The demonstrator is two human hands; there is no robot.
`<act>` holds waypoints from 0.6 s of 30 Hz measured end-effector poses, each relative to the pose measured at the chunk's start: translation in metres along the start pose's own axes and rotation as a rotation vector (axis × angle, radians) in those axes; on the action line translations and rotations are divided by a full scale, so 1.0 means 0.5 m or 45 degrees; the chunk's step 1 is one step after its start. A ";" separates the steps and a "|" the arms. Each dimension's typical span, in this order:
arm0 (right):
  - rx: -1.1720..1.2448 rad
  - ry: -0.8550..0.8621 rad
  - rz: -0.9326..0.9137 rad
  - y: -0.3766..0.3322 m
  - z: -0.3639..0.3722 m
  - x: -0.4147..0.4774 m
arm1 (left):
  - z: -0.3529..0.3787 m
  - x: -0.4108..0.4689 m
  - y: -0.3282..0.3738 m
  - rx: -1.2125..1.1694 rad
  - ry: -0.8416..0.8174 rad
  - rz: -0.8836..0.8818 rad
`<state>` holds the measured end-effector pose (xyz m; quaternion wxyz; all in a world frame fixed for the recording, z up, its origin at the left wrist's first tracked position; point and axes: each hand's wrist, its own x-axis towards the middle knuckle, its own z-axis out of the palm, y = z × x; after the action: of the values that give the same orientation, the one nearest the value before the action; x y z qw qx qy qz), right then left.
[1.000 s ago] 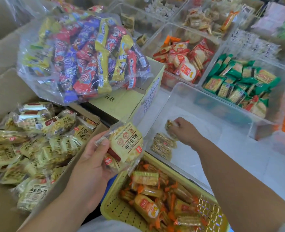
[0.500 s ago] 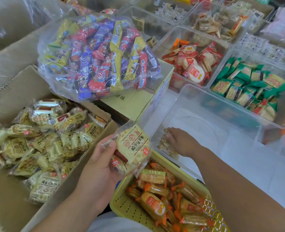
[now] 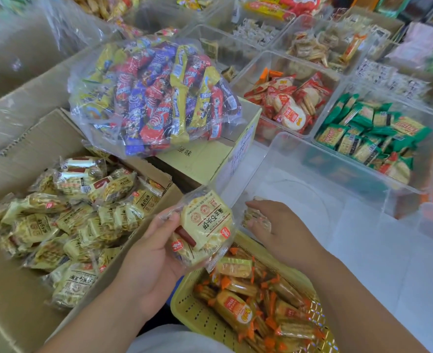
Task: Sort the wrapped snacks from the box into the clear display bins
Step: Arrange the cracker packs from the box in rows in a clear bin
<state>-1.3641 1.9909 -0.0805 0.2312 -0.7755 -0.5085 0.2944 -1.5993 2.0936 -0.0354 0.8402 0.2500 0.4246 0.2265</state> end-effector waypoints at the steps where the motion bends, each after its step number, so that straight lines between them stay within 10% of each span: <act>1: 0.084 0.030 -0.038 -0.020 -0.003 -0.023 | 0.004 0.001 -0.001 0.008 0.000 -0.012; 10: -0.184 0.202 -0.621 -0.066 0.039 -0.121 | 0.032 0.006 -0.020 0.174 -0.004 -0.201; 18: -0.093 0.375 -0.557 -0.041 0.017 -0.108 | 0.036 0.016 -0.019 0.235 -0.026 -0.258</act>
<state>-1.4001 1.9493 -0.0613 0.3327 -0.6894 -0.6352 0.1029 -1.5784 2.0870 -0.0370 0.8365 0.2843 0.4582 0.0979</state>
